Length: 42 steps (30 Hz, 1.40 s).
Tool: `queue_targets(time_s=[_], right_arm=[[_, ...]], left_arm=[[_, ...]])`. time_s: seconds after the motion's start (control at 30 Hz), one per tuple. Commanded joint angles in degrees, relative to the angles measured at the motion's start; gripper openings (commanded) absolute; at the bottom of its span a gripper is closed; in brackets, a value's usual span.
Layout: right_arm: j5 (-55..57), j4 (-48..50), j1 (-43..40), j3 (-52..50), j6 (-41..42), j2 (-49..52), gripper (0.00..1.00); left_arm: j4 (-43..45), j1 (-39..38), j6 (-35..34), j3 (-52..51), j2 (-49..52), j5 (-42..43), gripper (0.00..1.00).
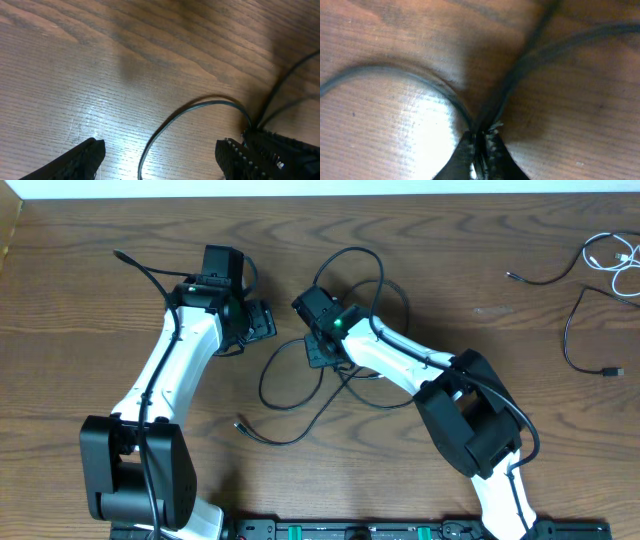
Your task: Untangle cables
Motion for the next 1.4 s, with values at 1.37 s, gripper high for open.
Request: queue_targets(time_s=[1.37], right_arm=[[-1.1,-27.7,-70.7,32.1,-21.4,-25.5,0.01]], left_arm=[[0.6,0.4,0.2,-0.2,-1.5,0.1,0.76]])
